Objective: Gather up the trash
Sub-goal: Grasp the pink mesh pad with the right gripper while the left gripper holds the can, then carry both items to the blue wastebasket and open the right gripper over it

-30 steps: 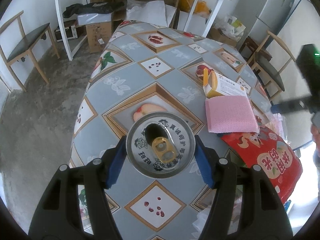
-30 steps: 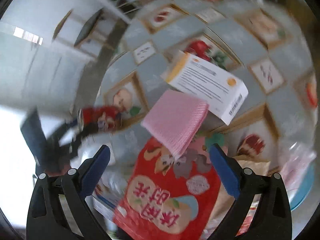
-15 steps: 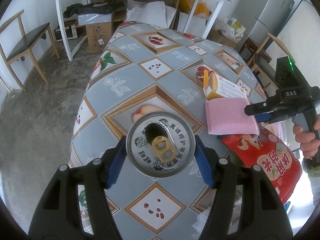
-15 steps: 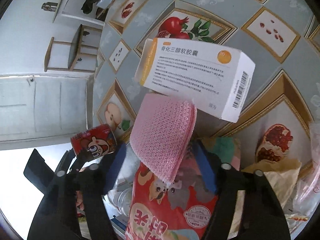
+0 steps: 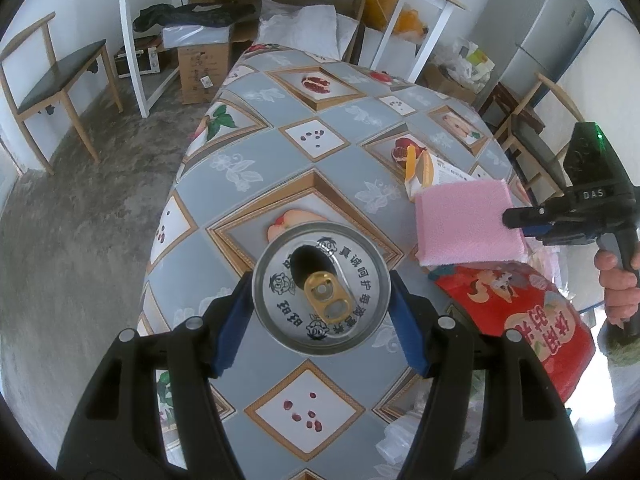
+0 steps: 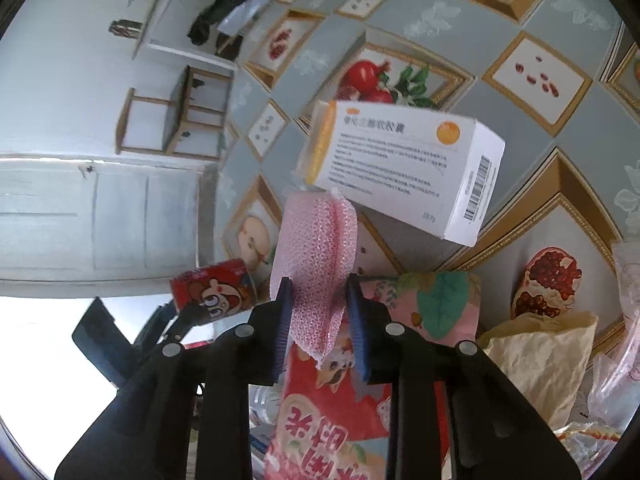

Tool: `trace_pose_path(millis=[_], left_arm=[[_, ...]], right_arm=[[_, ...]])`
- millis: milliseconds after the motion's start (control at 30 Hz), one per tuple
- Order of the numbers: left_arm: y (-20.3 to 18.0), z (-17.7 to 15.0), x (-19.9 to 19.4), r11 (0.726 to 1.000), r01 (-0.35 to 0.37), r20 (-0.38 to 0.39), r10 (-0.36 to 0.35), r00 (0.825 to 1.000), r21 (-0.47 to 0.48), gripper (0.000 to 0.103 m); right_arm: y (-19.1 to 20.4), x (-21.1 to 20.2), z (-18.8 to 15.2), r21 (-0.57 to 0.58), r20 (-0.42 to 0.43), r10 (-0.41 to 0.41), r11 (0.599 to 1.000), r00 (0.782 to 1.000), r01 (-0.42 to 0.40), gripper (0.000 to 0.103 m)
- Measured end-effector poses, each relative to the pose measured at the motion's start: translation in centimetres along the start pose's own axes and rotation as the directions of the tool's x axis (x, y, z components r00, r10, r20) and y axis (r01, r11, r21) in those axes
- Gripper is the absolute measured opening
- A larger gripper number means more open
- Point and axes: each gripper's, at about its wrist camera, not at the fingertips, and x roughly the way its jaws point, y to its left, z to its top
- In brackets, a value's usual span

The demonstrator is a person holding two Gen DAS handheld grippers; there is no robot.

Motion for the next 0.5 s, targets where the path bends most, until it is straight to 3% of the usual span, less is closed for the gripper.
trace_pose_path(millis=[267, 500], left_arm=[[-1.1, -0.2, -3.0, 1.0, -0.001, 0.04, 0.001, 0.999, 0.003, 0.062], [-4.1, -0.4, -7.2, 0.999, 0.001, 0.083, -0.005, 0.997, 0.048, 0.062]], right_arm=[[1.5, -4.4, -1.8, -0.054, 0.075, 0.047, 0.998, 0.996, -0.043, 0.026], [2.6, -9.4, -5.5, -0.125, 0.14, 0.088, 0.99, 0.986, -0.071, 0.026]])
